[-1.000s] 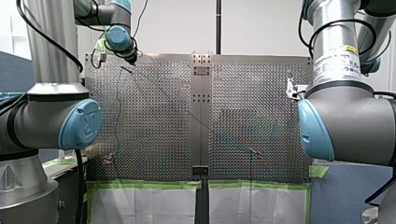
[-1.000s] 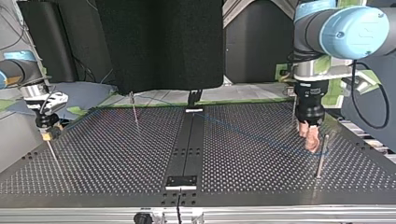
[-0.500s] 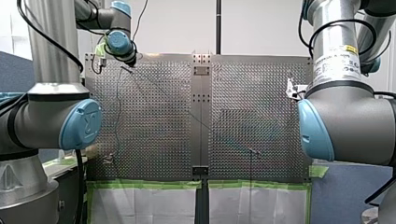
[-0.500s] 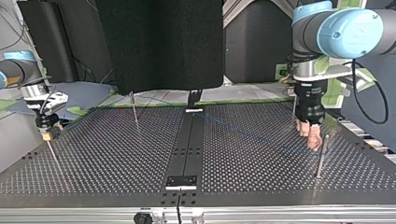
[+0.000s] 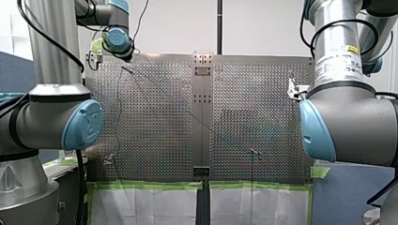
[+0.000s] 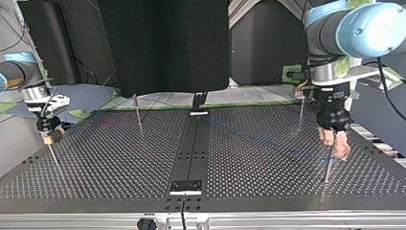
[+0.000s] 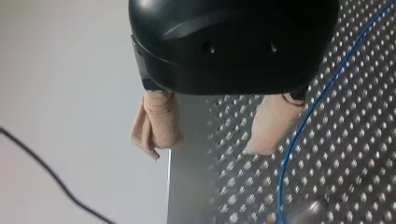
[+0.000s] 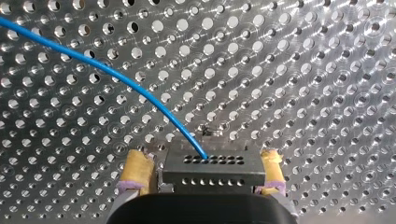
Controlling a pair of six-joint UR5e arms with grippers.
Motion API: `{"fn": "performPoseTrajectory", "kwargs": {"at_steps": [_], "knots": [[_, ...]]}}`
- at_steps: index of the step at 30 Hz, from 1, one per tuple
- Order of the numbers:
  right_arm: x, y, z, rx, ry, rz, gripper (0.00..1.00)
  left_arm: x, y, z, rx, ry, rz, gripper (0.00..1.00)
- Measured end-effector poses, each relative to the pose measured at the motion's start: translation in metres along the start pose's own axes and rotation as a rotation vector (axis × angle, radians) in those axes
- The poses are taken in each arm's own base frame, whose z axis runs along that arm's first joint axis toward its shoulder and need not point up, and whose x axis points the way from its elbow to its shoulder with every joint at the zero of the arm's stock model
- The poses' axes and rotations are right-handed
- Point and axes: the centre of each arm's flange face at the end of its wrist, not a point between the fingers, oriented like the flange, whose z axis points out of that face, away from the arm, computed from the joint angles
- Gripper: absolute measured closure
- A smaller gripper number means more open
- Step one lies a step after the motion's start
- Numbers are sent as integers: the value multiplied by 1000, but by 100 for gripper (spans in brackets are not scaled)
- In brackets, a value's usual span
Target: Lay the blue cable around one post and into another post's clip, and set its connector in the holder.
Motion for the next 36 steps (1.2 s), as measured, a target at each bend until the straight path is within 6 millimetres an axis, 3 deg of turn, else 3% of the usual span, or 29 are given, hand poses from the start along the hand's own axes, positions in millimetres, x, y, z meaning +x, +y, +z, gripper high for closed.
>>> {"fn": "performPoseTrajectory", "kwargs": {"at_steps": [8,17,36], "knots": [[0,0,0,0,1,-1,1,-17,8,3,-64,15,65,0],[0,0,0,0,0,0,1,-7,6,1,-42,93,110,0],[0,-1,0,1,0,0,1,-6,5,-1,-36,104,113,0]]}}
